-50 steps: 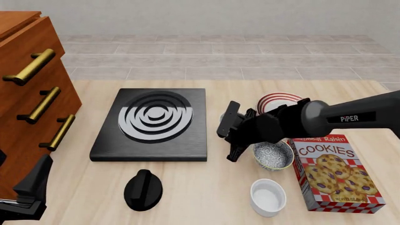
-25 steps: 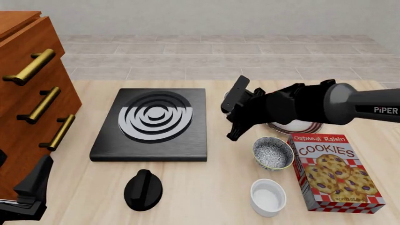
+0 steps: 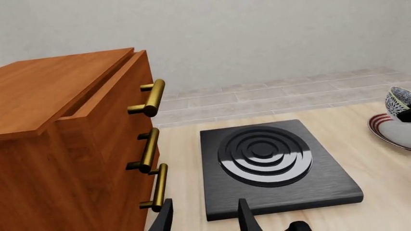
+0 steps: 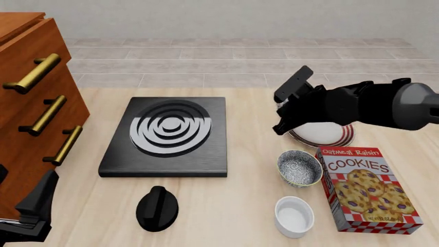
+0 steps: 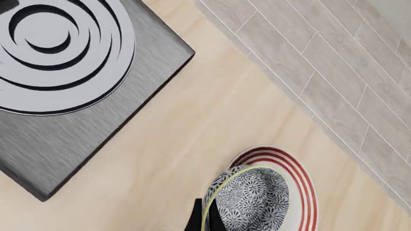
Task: Pick the akita bowl from table center and place it on the plate.
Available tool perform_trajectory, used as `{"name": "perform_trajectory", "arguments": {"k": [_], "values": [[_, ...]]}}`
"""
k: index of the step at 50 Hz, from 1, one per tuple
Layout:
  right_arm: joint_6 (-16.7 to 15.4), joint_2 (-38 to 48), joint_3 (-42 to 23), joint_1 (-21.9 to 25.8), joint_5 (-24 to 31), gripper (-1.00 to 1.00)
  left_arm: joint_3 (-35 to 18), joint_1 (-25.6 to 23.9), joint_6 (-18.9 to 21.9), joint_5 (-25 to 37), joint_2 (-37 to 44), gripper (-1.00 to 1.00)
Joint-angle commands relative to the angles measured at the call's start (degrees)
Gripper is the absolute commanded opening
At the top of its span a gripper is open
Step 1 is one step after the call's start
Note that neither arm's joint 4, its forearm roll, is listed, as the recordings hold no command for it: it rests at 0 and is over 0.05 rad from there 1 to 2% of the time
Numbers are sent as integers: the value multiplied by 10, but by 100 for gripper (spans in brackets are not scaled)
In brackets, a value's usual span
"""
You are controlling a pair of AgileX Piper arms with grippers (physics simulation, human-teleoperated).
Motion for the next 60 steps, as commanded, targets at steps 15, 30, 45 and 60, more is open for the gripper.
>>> {"name": "perform_trajectory", "arguments": {"k": [15,30,45,60], "values": [[61,28,-12,-122,-33,-100,0,1,2,0,1,100],[69,72,-42,-173,-29,-100,0,7,-2,7,-20,100],[66,111,-62,-187,-26,-100,0,5,0,3,-15,100],[56,148,-51,-165,-44,-100,0,4,1,3,-13,100]]}}
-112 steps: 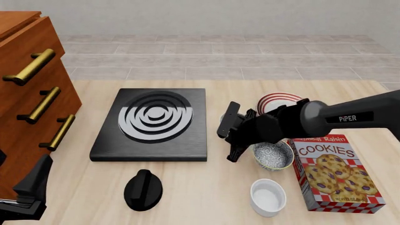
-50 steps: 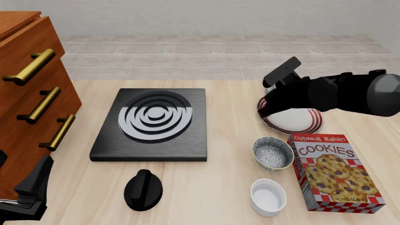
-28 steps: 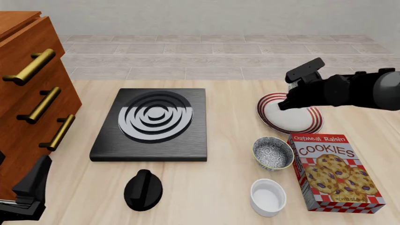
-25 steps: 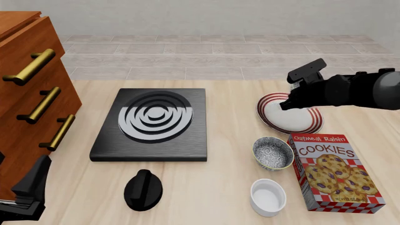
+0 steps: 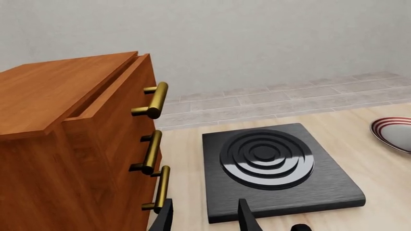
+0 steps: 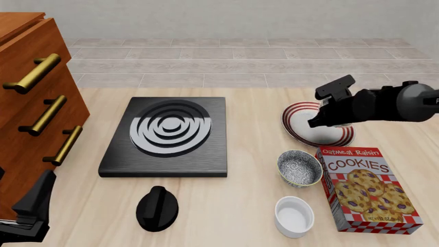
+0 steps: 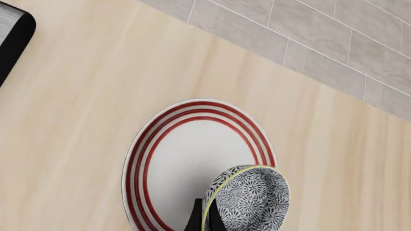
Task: Pick the akita bowl from table center and place it on the plate.
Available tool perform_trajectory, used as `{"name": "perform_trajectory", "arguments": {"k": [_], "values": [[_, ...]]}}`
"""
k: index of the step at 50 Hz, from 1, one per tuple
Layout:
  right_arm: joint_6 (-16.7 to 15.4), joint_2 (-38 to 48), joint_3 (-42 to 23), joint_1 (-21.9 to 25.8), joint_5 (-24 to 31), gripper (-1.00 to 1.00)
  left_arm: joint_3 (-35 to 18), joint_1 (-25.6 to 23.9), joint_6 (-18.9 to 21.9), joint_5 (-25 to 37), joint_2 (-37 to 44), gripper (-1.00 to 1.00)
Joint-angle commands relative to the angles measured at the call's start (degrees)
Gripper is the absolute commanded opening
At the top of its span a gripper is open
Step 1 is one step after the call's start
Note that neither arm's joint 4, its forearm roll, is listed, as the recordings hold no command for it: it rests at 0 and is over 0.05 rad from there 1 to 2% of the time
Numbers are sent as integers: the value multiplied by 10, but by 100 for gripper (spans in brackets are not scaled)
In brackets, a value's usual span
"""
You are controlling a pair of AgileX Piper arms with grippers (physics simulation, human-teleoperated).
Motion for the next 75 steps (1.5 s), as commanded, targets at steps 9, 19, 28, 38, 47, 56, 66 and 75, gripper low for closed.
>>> {"name": "perform_trajectory", "arguments": {"k": [9,19,28,38,47,56,66,75], "values": [[-9,29,-2,15,0,-100,0,-1,2,2,0,100],[-7,34,13,16,-10,-100,0,-2,3,2,0,100],[0,39,14,22,-11,100,0,-2,3,2,0,100],[-11,27,19,21,-8,100,0,-3,3,3,-1,100],[-21,3,29,24,-4,100,0,-2,3,2,1,100],[-42,-70,66,23,15,100,0,-1,3,1,3,100],[-59,-149,115,35,20,100,0,0,3,8,-5,100],[-55,-241,195,61,-1,100,0,0,3,6,-3,100]]}}
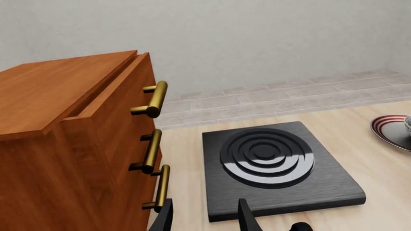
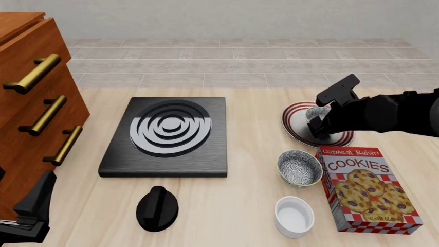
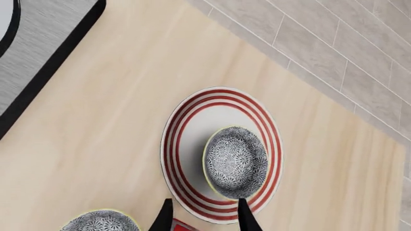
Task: Pick the akita bowl from table center and place it on the plate.
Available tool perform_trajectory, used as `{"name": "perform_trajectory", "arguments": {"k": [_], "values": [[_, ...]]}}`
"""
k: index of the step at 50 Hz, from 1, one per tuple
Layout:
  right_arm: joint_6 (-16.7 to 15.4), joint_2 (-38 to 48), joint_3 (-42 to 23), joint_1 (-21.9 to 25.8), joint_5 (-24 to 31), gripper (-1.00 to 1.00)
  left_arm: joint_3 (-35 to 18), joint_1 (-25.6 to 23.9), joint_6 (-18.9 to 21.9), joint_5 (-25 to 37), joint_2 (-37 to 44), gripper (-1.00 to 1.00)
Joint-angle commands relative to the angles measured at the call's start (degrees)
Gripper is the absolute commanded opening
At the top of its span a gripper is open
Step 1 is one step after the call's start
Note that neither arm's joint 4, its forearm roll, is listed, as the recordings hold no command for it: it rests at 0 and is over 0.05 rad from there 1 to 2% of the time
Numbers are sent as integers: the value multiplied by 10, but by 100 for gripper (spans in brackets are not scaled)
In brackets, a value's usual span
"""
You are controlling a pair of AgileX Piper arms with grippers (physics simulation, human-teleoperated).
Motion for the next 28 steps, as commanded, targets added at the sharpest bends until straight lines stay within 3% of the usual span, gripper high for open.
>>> {"name": "perform_trajectory", "arguments": {"k": [1,19,24,28], "values": [[-8,-96,79,21,-13,100,0,1,0,1,-2,100],[25,-295,236,43,-66,100,0,-1,2,7,-9,100],[64,-365,254,35,-90,100,0,-5,4,5,-7,100],[70,-389,281,35,-115,100,0,-6,6,10,-13,100]]}}
